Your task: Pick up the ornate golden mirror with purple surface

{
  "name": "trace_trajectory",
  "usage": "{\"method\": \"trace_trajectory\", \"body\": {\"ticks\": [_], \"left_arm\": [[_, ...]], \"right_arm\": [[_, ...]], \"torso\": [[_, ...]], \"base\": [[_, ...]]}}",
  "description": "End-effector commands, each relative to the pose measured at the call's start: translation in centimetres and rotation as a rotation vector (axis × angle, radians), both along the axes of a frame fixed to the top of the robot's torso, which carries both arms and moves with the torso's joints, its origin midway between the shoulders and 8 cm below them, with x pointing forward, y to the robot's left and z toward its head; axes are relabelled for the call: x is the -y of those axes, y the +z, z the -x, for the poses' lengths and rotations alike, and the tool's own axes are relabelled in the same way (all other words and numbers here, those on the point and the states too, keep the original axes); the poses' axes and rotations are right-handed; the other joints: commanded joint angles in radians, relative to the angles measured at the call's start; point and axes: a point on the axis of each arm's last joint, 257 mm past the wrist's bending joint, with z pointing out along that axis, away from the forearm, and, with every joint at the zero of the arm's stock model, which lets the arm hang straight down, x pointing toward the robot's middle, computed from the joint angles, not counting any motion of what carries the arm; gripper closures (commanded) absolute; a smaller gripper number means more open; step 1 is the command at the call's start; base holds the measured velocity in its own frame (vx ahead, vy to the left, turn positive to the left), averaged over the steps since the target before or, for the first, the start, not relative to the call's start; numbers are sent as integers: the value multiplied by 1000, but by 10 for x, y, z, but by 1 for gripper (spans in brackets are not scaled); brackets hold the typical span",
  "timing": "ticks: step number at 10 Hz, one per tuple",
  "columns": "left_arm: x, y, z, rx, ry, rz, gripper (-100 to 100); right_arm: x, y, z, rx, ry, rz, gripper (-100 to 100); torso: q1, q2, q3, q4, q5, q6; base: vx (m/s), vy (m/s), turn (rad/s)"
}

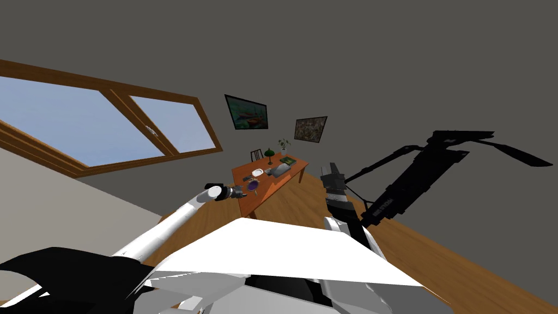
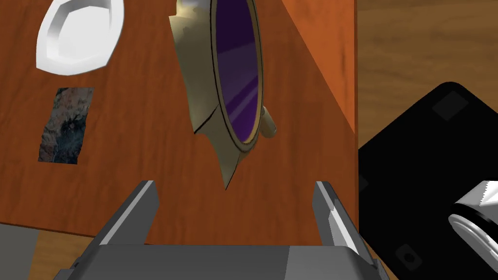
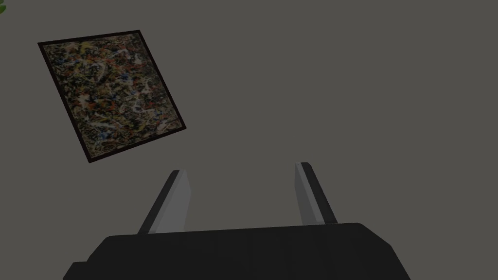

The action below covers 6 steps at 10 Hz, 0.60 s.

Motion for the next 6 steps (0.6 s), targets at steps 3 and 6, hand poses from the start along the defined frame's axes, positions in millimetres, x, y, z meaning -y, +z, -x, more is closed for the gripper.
{"method": "trace_trajectory", "body": {"ticks": [3, 6], "left_arm": [[-3, 1, 13, -80, -17, 36, -100], [-4, 5, 27, -154, -38, 72, -100]], "right_arm": [[0, 0, 0, 0, 0, 0, 0], [0, 0, 0, 0, 0, 0, 0]], "torso": [[-1, 0, 0, 0, 0, 0], [-1, -1, 0, 0, 0, 0]], "base": [[52, -32, -25], [63, -26, -28]]}}
